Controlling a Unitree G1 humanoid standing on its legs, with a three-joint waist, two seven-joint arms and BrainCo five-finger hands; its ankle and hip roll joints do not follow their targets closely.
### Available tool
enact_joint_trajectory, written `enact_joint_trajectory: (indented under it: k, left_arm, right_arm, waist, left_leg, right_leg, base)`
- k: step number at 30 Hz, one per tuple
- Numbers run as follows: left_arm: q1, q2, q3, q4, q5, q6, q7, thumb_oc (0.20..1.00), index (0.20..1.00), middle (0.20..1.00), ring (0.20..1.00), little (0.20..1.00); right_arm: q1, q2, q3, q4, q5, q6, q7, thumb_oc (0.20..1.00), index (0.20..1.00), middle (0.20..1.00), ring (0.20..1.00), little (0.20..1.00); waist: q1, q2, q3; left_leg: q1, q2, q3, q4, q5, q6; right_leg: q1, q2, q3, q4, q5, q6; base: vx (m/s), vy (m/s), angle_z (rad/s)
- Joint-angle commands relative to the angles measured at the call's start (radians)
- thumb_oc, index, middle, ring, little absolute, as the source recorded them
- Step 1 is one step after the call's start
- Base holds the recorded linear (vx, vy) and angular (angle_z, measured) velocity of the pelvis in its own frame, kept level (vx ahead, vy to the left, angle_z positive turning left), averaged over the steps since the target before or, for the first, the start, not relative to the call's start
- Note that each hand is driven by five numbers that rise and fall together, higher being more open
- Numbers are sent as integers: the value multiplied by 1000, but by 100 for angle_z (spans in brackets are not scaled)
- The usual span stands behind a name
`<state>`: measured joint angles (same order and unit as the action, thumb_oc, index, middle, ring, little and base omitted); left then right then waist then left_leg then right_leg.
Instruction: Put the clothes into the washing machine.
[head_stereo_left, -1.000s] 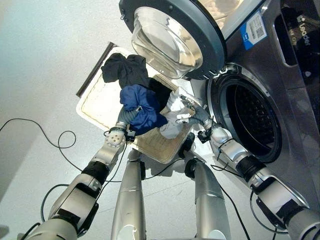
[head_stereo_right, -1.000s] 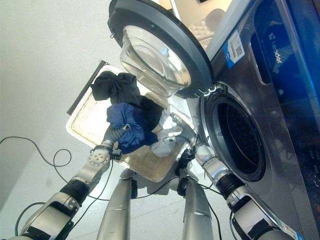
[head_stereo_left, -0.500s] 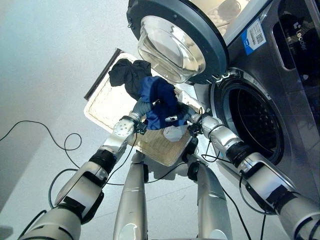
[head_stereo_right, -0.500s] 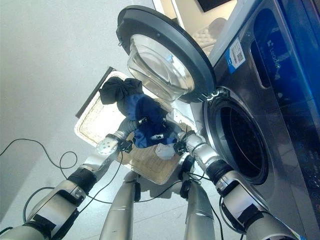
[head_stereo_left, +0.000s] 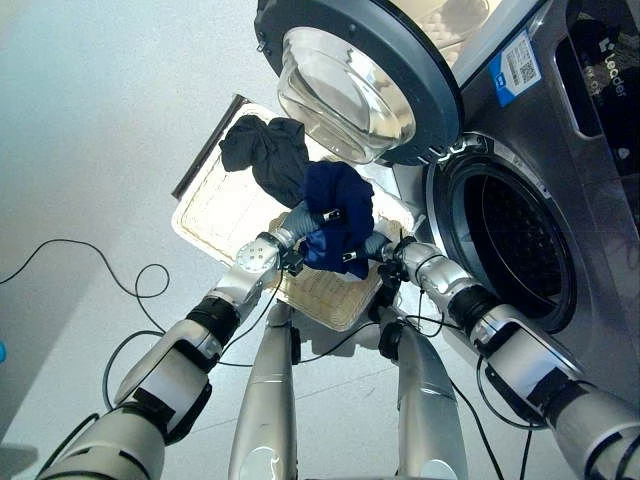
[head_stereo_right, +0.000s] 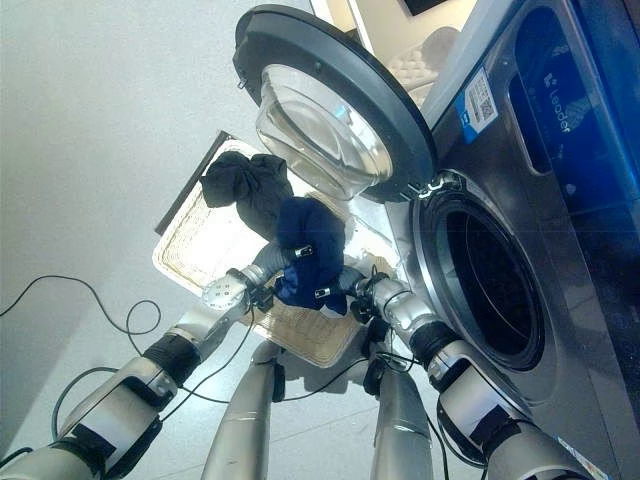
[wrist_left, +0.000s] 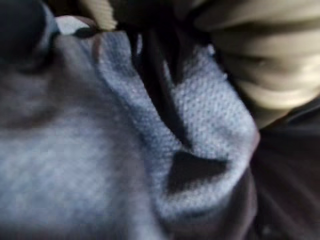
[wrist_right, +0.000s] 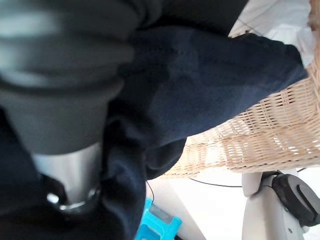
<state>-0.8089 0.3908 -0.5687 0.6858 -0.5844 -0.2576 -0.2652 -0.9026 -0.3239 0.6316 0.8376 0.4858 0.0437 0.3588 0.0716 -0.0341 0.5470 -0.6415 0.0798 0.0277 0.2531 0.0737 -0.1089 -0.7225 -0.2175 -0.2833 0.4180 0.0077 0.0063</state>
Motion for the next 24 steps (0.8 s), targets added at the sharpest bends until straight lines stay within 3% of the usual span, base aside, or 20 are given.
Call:
enact_joint_trajectory:
  k: [1,3,5,7,24]
  left_arm:
    - [-53,-100,12,-99,-74,-36,-53,200,200,200,200,200]
    - [-51,-109,4,-123,-85,-12,-70,200,200,200,200,200]
    - [-49,-111,2,-130,-87,-4,-70,200,200,200,200,200]
    - [-39,-115,-3,-142,-92,14,-69,200,200,200,200,200]
    - [-5,-114,-29,-104,69,53,-40,200,200,200,200,200]
  right_arm:
    - [-29,18,-6,6,70,-50,-52,1000,1000,1000,1000,1000]
    - [-36,35,-43,1,135,-115,-118,1000,1000,1000,1000,1000]
    - [-38,40,-55,-4,159,-133,-134,1000,1000,1000,1000,1000]
    - [-37,51,-88,-36,235,-203,-198,200,200,200,200,200]
    - [10,89,-199,-43,528,-398,-186,200,200,200,200,200]
  waist:
    - [1,88,-27]
    - [2,93,-27]
    - [3,94,-27]
    - [1,96,-27]
    - [-41,101,-27]
  left_leg:
    - [-53,-96,62,-1,-6,21]
    - [-56,-101,62,-2,-7,22]
    - [-56,-102,63,-2,-7,22]
    - [-60,-104,65,0,-11,23]
    - [-46,-86,124,5,-32,26]
  right_leg:
    - [-6,42,-2,-28,12,94]
    - [-9,41,-4,-34,17,96]
    - [-8,40,-6,-35,19,97]
    - [-14,38,-7,-37,23,99]
    - [-10,47,18,-77,42,112]
  base:
    - [0,0,0]
    - [0,0,0]
    - [0,0,0]
    - [0,0,0]
    - [-5,21,-6]
